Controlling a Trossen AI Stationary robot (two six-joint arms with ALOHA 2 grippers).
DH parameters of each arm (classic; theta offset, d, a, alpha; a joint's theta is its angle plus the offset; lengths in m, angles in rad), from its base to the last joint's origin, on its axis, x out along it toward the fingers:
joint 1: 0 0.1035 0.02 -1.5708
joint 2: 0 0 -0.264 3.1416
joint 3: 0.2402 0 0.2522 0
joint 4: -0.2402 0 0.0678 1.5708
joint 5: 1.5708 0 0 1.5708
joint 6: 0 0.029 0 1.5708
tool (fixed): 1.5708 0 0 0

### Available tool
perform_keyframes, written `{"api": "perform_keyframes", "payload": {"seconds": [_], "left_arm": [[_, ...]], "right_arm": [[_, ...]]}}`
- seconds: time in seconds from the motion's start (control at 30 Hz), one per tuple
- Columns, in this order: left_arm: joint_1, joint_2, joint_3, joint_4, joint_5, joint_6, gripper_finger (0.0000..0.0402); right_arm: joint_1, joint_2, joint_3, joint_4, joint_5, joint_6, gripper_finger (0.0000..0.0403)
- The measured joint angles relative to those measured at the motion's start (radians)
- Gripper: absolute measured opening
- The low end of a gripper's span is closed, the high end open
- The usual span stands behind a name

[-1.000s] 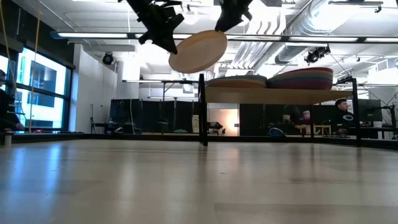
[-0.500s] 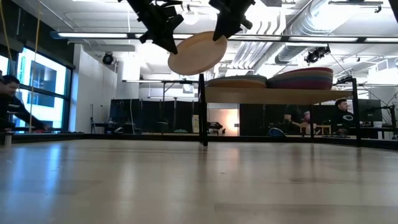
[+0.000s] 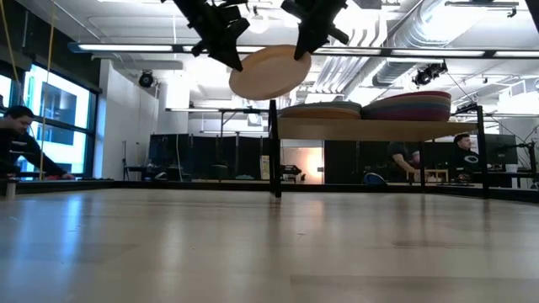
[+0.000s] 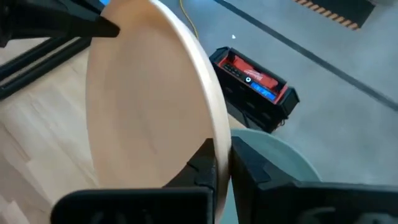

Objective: Place and stack plates onto a shelf
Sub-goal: Stack the light yellow plate on the light blue plate on the shelf

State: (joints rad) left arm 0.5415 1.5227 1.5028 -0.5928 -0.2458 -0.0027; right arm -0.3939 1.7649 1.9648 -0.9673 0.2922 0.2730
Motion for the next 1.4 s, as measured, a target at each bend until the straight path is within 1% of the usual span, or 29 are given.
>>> {"api": "perform_keyframes", "payload": {"seconds": [0.13,0.27,0.37,0.47,0.57,0.7,0.9,1.1,1.27,1.4], "left_arm": [[0.0,0.0,0.0,0.003,0.002,0.007,0.0001],[-0.001,0.0,-0.001,0.01,0.007,0.013,0.0001],[-0.001,0.0,-0.001,0.016,0.007,0.025,0.0007],[-0.001,0.0,-0.001,0.016,0.011,0.034,0.0019],[0.0,0.0,-0.001,0.015,0.05,0.064,0.0033],[0.0,0.0,-0.001,0.012,0.09,0.066,0.0058],[0.006,-0.014,-0.001,0.014,0.098,0.06,0.0093],[0.017,-0.065,0.0,0.024,0.097,0.067,0.0107],[0.019,-0.097,0.0,0.015,0.098,0.093,0.0107],[0.019,-0.112,0.0,0.001,0.098,0.093,0.0107]], "right_arm": [[0.011,0.0,0.0,-0.02,0.007,0.056,0.0003],[0.028,0.0,0.0,-0.045,0.045,0.095,0.0002],[0.03,-0.001,0.0,-0.046,0.045,0.131,0.0001],[0.03,-0.002,0.0,-0.052,0.044,0.186,0.0001],[0.031,-0.002,-0.001,-0.055,0.044,0.218,0.0],[0.031,-0.003,-0.001,-0.063,0.045,0.247,0.0],[0.024,-0.021,-0.001,-0.111,0.048,0.287,0.0],[-0.004,-0.048,-0.001,-0.159,0.048,0.303,0.0],[-0.067,-0.083,-0.001,-0.175,-0.012,0.279,0.0],[-0.153,-0.118,-0.001,-0.183,-0.102,0.236,0.0]]}}
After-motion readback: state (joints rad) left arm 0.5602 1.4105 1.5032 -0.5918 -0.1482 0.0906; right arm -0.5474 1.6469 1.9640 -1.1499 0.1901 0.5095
